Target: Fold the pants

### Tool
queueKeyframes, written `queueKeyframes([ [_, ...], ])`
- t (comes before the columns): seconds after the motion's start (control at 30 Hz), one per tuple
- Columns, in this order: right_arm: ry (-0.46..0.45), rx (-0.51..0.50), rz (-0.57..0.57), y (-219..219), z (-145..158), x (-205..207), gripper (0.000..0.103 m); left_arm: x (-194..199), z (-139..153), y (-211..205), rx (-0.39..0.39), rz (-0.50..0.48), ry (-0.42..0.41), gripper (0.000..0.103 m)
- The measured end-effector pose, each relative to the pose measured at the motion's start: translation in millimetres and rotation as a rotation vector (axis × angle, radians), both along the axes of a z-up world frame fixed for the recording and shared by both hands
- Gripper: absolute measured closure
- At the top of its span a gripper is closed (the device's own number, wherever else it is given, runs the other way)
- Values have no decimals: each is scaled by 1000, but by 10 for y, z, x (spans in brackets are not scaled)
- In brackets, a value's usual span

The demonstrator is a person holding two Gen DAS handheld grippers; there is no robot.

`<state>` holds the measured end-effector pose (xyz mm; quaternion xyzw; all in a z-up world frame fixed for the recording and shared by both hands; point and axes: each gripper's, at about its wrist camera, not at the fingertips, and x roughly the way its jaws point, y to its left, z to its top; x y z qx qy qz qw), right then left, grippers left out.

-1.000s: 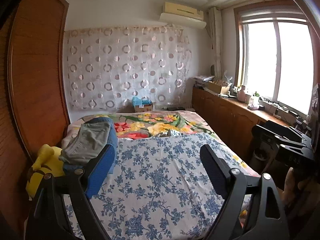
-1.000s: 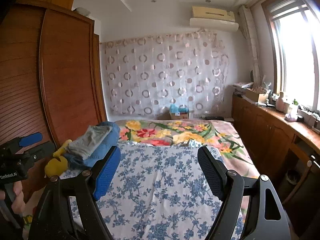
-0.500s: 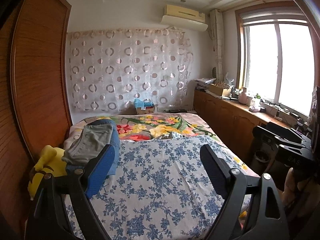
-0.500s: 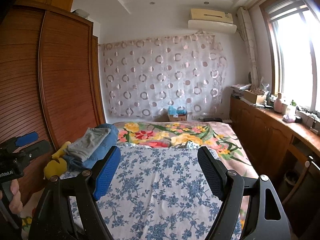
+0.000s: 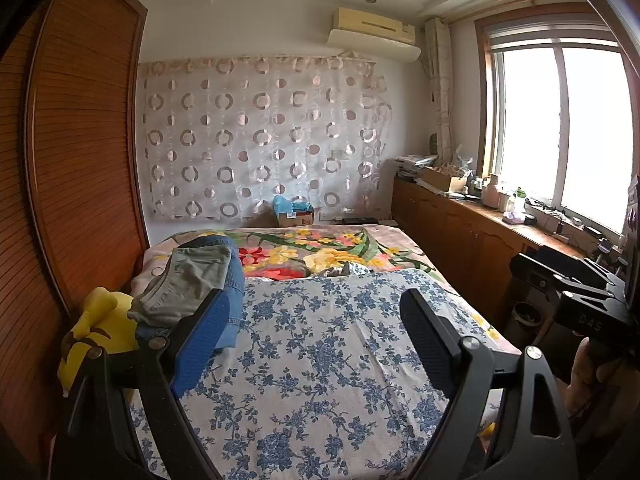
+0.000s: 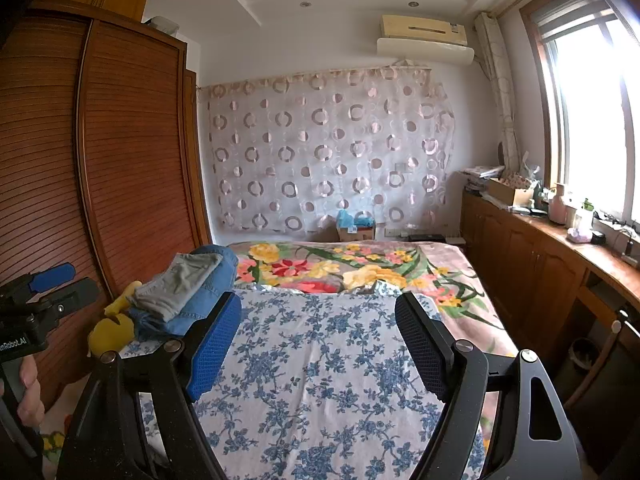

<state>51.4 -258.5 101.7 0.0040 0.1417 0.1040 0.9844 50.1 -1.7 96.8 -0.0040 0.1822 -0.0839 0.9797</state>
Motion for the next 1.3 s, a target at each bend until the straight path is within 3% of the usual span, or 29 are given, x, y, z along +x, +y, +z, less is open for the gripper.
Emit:
queueKeyframes([
  [1.3, 1, -6, -6, 14, -15, -12, 22, -3, -2, 15, -1, 0, 2, 15],
])
